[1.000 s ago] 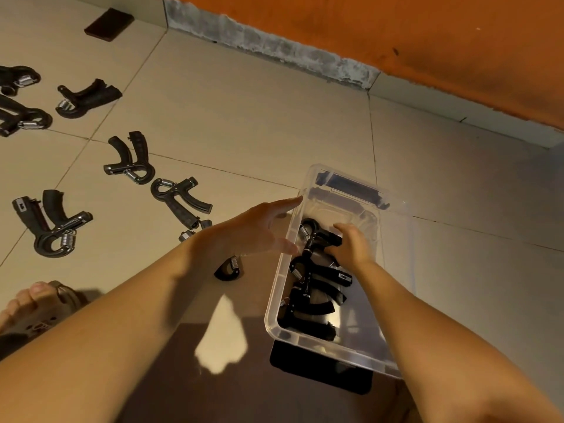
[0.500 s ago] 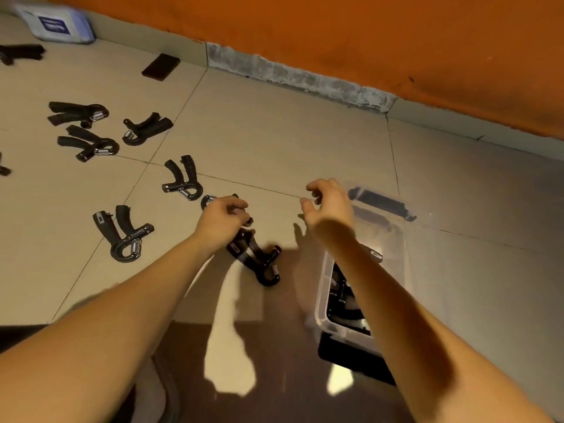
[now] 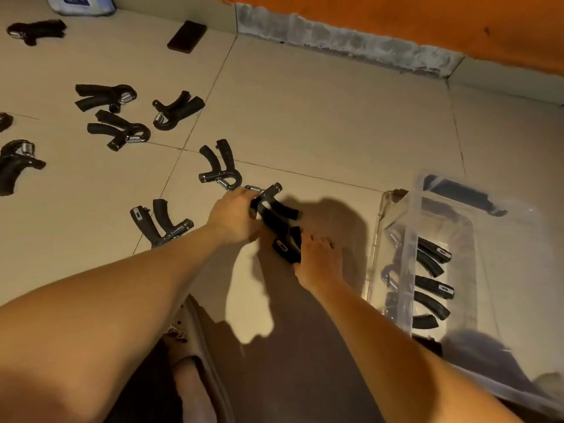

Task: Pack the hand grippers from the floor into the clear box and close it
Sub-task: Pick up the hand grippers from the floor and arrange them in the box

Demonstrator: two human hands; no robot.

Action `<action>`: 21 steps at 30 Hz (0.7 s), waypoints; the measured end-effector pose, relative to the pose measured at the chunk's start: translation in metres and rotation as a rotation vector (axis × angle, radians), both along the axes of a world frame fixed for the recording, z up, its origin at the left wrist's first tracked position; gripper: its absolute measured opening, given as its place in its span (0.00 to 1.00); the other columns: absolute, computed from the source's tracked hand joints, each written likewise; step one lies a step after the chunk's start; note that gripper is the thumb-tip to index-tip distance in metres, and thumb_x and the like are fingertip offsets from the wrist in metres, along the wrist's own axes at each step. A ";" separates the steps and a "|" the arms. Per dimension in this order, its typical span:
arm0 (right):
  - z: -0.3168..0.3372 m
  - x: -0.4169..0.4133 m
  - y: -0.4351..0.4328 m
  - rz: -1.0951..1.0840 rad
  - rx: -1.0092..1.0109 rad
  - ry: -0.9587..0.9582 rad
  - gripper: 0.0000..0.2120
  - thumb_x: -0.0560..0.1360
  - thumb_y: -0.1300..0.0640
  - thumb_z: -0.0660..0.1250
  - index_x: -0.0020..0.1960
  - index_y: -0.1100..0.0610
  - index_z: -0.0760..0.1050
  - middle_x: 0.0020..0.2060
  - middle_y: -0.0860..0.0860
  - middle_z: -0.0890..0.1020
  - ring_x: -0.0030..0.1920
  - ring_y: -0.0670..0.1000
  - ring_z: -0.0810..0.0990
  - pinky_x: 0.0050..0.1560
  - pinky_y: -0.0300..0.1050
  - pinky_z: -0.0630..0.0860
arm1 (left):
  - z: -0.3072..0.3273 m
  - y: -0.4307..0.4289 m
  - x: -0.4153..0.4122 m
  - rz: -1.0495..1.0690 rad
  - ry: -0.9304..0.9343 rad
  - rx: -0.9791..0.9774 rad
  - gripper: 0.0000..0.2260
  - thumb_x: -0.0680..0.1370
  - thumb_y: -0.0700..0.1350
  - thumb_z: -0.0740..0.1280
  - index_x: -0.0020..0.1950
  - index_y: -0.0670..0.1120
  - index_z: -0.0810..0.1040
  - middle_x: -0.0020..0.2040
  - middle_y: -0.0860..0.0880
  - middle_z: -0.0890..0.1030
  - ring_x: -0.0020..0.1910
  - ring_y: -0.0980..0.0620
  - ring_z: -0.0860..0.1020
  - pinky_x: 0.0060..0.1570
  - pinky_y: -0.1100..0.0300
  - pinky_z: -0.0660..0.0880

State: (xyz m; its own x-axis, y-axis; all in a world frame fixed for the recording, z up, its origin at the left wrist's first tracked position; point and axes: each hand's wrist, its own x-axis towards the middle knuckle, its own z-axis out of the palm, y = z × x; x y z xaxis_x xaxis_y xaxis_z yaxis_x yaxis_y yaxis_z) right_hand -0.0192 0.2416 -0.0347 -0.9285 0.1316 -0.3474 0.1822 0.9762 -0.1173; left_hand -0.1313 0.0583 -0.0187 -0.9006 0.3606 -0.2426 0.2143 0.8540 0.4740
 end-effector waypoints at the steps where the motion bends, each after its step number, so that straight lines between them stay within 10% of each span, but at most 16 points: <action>1: -0.001 -0.003 0.003 -0.006 0.009 0.011 0.29 0.76 0.48 0.72 0.72 0.55 0.67 0.64 0.54 0.77 0.66 0.58 0.74 0.68 0.54 0.69 | 0.001 0.004 -0.010 -0.069 0.036 -0.024 0.23 0.67 0.53 0.72 0.60 0.46 0.79 0.54 0.47 0.78 0.55 0.40 0.77 0.52 0.46 0.77; 9: -0.005 -0.028 0.037 -0.472 -0.175 0.061 0.42 0.72 0.46 0.77 0.76 0.59 0.59 0.61 0.57 0.77 0.60 0.58 0.79 0.52 0.48 0.75 | -0.015 0.028 -0.038 -0.225 0.009 -0.161 0.42 0.67 0.51 0.76 0.78 0.43 0.66 0.66 0.43 0.78 0.65 0.39 0.75 0.63 0.48 0.72; 14: -0.017 -0.043 0.047 -0.649 -0.317 0.053 0.52 0.65 0.42 0.80 0.77 0.55 0.53 0.69 0.57 0.72 0.65 0.61 0.75 0.56 0.56 0.79 | -0.032 0.024 -0.040 -0.149 0.054 -0.192 0.37 0.66 0.56 0.77 0.73 0.54 0.68 0.55 0.46 0.77 0.55 0.41 0.77 0.51 0.49 0.73; 21: -0.004 -0.057 0.062 -0.340 -0.045 0.042 0.37 0.72 0.50 0.77 0.75 0.51 0.63 0.68 0.56 0.67 0.65 0.60 0.73 0.54 0.55 0.78 | -0.033 0.013 -0.030 0.003 -0.084 0.041 0.37 0.68 0.47 0.79 0.73 0.50 0.65 0.56 0.44 0.72 0.49 0.43 0.74 0.49 0.49 0.75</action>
State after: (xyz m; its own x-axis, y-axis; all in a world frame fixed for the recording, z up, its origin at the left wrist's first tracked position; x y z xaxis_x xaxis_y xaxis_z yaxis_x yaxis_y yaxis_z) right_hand -0.0761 0.3038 -0.0386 -0.8476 0.4217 -0.3221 0.4907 0.8539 -0.1734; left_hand -0.1615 0.0717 -0.0522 -0.8790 0.3689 -0.3022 0.1695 0.8340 0.5250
